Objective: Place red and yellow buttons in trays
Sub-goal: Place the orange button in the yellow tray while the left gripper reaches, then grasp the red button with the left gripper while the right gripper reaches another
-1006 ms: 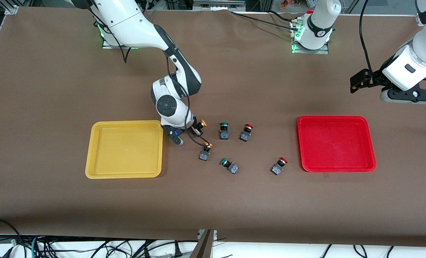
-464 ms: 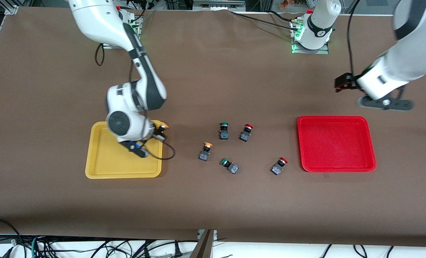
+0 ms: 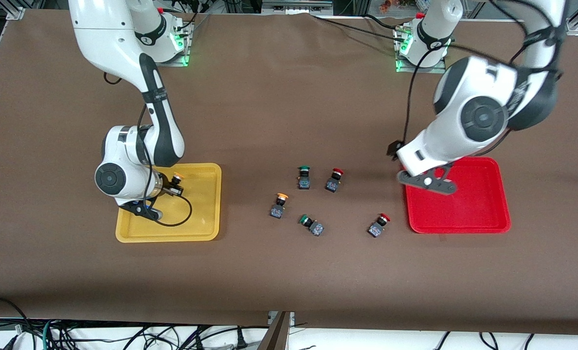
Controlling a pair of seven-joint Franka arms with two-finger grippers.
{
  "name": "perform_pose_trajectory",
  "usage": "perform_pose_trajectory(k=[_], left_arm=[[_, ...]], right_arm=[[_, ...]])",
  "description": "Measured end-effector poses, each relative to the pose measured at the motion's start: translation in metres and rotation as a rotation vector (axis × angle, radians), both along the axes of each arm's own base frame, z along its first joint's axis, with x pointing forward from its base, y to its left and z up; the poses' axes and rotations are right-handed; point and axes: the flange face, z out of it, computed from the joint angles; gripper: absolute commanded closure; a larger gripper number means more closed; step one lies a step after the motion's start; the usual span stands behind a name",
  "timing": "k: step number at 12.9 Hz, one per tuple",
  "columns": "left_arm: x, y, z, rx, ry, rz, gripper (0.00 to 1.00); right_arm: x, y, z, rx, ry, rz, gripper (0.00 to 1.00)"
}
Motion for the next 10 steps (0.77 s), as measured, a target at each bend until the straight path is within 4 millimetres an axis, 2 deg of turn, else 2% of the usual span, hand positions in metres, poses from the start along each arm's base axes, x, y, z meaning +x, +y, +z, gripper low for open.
perform_pose_trajectory(k=[1,2,4,5,6,8,10], left_arm=[[0.01,-0.009,-0.018,0.003,-0.06,-0.027,0.0],[0.023,-0.01,-0.036,0.014,-0.122,-0.067,0.0],[0.051,0.004,-0.079,-0.005,-0.232,-0.159,0.0],[0.062,0.015,-0.106,-0.015,-0.269,-0.181,0.0],[0.069,0.022,-0.132,-0.023,-0.295,-0.205,0.0],[0.076,0.023,-0.179,-0.035,-0.343,-0.296,0.0],[0.076,0.021,-0.209,-0.042,-0.345,-0.329,0.0]], right_arm=[[0.001,-0.007,-0.002,0.001,0.001,0.003,0.07],[0.003,-0.01,-0.001,0.003,-0.002,0.002,0.07],[0.011,0.002,0.016,0.024,-0.01,-0.009,0.07],[0.018,0.015,0.032,0.048,-0.006,-0.045,0.07],[0.025,0.032,0.051,0.077,-0.008,-0.085,0.07],[0.037,0.078,0.081,0.138,-0.028,-0.154,0.07],[0.041,0.138,0.084,0.172,-0.056,-0.206,0.07]])
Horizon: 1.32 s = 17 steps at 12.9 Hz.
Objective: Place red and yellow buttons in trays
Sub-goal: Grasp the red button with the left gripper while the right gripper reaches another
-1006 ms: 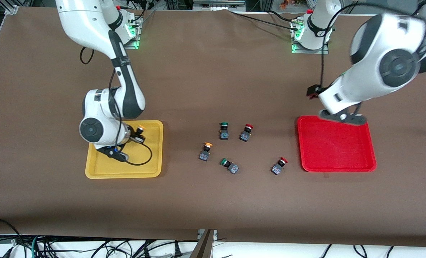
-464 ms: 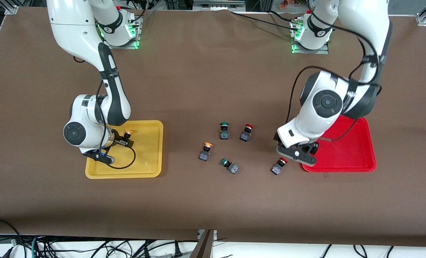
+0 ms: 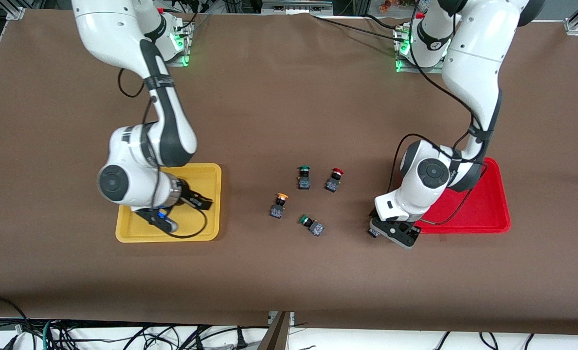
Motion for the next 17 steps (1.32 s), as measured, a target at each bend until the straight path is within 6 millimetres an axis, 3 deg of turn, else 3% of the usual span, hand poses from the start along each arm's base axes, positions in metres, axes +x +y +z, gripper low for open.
perform_pose_trajectory(k=[2,6,9,10,11,13,14,15,17], left_arm=[[0.0,-0.007,-0.002,-0.047,0.008,0.026,0.0],[-0.002,-0.023,0.002,-0.087,0.013,0.033,0.0],[-0.004,-0.022,-0.006,-0.084,0.025,0.034,0.0],[-0.005,-0.022,-0.013,-0.081,0.035,0.034,0.04],[-0.007,-0.021,-0.022,-0.077,0.047,0.034,0.27],[-0.01,-0.02,-0.036,-0.072,0.064,0.035,0.92],[-0.009,-0.021,-0.035,-0.074,0.059,0.033,1.0],[-0.008,-0.021,-0.032,-0.075,0.054,0.03,1.0],[-0.006,-0.023,-0.028,-0.077,0.046,0.026,1.0]], right_arm=[[-0.001,0.061,-0.018,0.034,-0.064,-0.015,0.07],[-0.02,0.147,-0.063,0.075,-0.24,-0.033,0.07],[-0.046,0.19,-0.095,0.086,-0.294,-0.044,0.09],[-0.052,0.197,-0.103,0.084,-0.296,-0.043,0.15],[-0.056,0.201,-0.109,0.081,-0.294,-0.04,0.29],[-0.055,0.201,-0.11,0.073,-0.3,-0.032,0.58],[-0.054,0.2,-0.109,0.067,-0.307,-0.026,0.72],[-0.053,0.199,-0.107,0.061,-0.309,-0.021,0.82],[-0.049,0.193,-0.103,0.039,-0.277,-0.015,0.85]])
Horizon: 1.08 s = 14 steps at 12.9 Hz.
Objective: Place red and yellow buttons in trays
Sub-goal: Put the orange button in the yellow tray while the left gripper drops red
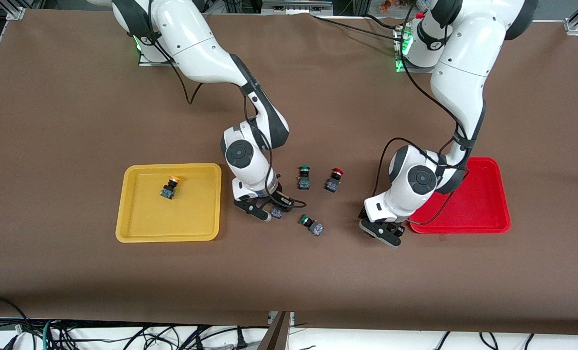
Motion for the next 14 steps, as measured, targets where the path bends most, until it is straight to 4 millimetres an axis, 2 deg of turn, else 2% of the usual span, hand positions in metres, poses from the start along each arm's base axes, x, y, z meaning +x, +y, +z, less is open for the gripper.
perform_pose_trajectory(k=[2,4,6,8,10,12,13,14], left_arm=[[-0.001,-0.007,0.007,-0.004,-0.004,-0.009,1.0],[-0.004,-0.01,0.016,0.008,0.035,-0.017,1.0],[-0.007,0.0,0.042,0.041,0.124,-0.013,1.0],[-0.006,0.032,0.071,0.076,0.203,0.02,1.0],[-0.004,0.082,0.08,0.095,0.275,0.029,1.0],[-0.002,0.125,0.071,0.096,0.308,0.007,1.0],[-0.004,0.141,0.064,0.096,0.322,0.001,1.0],[-0.006,0.156,0.054,0.095,0.339,-0.002,1.0]], right_arm=[[0.012,-0.017,0.014,-0.031,0.039,-0.003,0.85],[0.027,-0.042,0.044,-0.044,0.079,0.025,0.85],[0.044,-0.085,0.08,-0.06,0.133,0.084,0.85],[0.054,-0.143,0.099,-0.093,0.182,0.143,0.83],[0.047,-0.194,0.091,-0.114,0.219,0.183,0.79],[0.029,-0.227,0.065,-0.126,0.236,0.176,0.62],[0.018,-0.239,0.049,-0.133,0.233,0.164,0.33],[0.008,-0.247,0.036,-0.141,0.23,0.157,0.14]])
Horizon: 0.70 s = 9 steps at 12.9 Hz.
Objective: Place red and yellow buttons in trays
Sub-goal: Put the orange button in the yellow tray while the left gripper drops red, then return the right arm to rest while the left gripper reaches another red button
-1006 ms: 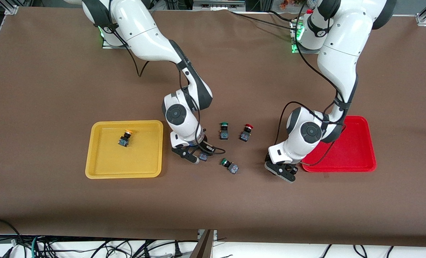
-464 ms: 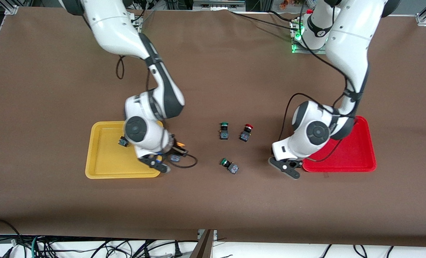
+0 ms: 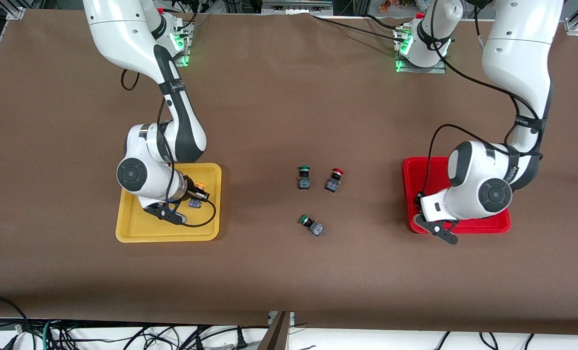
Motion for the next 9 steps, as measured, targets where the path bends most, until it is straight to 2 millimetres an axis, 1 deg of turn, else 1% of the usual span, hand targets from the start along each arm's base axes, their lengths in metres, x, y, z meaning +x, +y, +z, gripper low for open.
perform_pose_trajectory(k=[1,2,3,4,5,6,7,9], left_arm=[[-0.002,0.016,-0.011,-0.002,0.017,-0.001,0.9],[-0.003,0.031,-0.02,-0.005,0.031,0.005,0.27],[-0.005,0.039,-0.025,-0.01,0.053,0.012,0.0],[-0.005,0.03,-0.02,-0.016,0.059,0.001,0.0],[-0.004,0.012,-0.01,-0.025,0.053,-0.019,0.0],[-0.004,-0.014,0.003,-0.033,0.042,-0.029,0.0],[-0.006,-0.043,0.015,-0.038,0.033,-0.014,0.0],[-0.016,-0.104,0.029,-0.052,0.031,0.066,0.0]], right_arm=[[-0.007,-0.004,-0.008,-0.006,-0.001,-0.003,0.02],[-0.011,-0.003,-0.011,-0.008,-0.003,-0.003,0.01],[-0.009,0.002,-0.001,0.001,-0.023,0.004,0.01],[-0.007,0.007,0.012,0.014,-0.042,0.009,0.01],[-0.002,0.01,0.033,0.031,-0.07,0.01,0.01],[0.005,0.005,0.057,0.043,-0.088,0.007,0.01],[0.009,-0.005,0.08,0.051,-0.088,0.009,0.01],[0.01,-0.02,0.125,0.072,-0.054,0.032,0.0]])
